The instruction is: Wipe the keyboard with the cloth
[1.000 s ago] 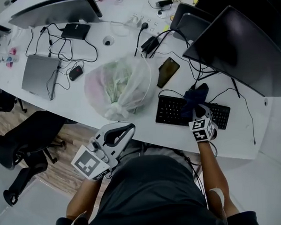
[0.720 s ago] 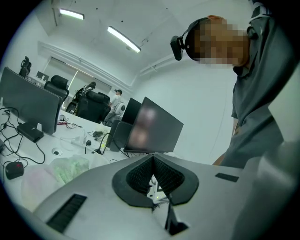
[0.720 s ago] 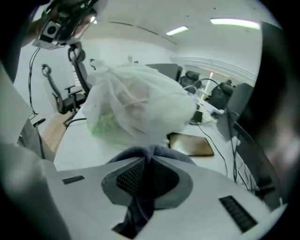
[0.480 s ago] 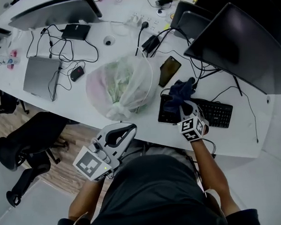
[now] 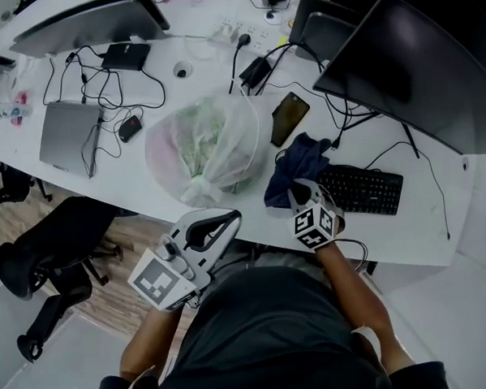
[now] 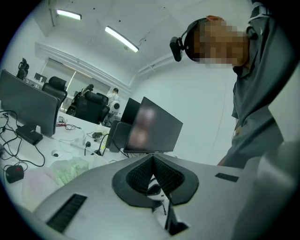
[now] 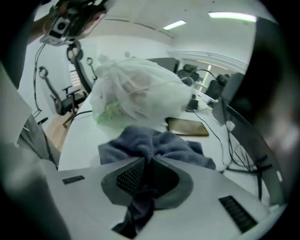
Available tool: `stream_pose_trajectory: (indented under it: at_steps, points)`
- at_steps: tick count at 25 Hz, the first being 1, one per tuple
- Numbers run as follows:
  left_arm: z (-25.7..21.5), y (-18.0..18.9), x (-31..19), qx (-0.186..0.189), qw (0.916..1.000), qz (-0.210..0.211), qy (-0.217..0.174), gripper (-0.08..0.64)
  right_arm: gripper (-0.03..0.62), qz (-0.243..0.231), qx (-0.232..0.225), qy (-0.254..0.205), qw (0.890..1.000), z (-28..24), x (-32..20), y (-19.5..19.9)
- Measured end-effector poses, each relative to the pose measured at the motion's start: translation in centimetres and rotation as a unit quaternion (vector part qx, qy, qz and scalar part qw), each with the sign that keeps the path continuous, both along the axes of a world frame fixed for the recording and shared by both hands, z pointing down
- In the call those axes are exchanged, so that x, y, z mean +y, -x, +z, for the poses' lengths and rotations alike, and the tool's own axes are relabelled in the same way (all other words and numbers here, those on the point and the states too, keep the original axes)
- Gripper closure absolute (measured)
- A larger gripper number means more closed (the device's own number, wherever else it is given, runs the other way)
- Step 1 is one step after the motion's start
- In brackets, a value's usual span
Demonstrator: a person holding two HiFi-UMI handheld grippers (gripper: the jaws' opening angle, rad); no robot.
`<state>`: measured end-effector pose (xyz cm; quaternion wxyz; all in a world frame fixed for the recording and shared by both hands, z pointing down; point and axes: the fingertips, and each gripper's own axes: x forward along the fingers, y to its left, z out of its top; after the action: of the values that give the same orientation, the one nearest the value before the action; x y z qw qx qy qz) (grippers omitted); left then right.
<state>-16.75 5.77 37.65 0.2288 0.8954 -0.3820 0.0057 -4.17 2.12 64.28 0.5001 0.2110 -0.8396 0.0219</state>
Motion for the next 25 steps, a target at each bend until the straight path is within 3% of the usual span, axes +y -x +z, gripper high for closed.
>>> stream_pose_trajectory:
  at_steps: [4,6,8,11,13,16,19,21,23,25]
  points:
    - [0.8,0.9,0.0,0.000,0.9999,-0.015,0.005,0.556,0.552,0.120,0.076,-0.011,0.990,-0.9,-2.1,-13.5]
    - [1.2,0.7,-0.2,0.003,0.9999,-0.016,0.006,0.557,0.552,0.152,0.098,-0.020,0.983,-1.9,-2.9,-16.1]
    - [1.4,0.3,-0.4,-0.003,0.9998,-0.004,0.018,0.557,0.552,0.126,0.064,-0.023,0.990,-2.3,-2.5,-12.2]
    - [0.8,-0.2,-1.1,-0.003,0.9999,0.004,0.015,0.557,0.552,0.004,0.004,0.012,1.000,-1.2,0.8,-1.7]
    - [0.3,-0.2,-1.5,-0.005,1.0000,0.003,0.003,0.557,0.552,-0.040,-0.005,0.038,0.998,-0.2,2.1,1.0]
    - [0.2,0.3,-1.5,-0.011,0.9999,-0.002,-0.006,0.557,0.552,-0.009,-0.005,0.038,0.999,-0.1,1.3,-3.1]
    - [0.6,1.0,-0.9,-0.009,0.9998,-0.016,-0.005,0.557,0.552,0.056,0.076,0.004,0.996,-0.9,-0.3,-12.5]
    - [1.0,1.5,-0.6,-0.003,0.9996,-0.028,-0.001,0.556,0.552,0.094,0.117,-0.008,0.989,-1.5,-1.2,-16.2]
    - [1.5,1.6,-0.4,0.001,0.9993,-0.036,0.006,0.557,0.552,0.089,0.097,-0.013,0.991,-1.7,-1.1,-14.1]
    - [1.7,1.0,-0.3,0.003,0.9994,-0.034,0.008,0.557,0.552,0.027,0.042,-0.007,0.999,-0.9,0.5,-7.7]
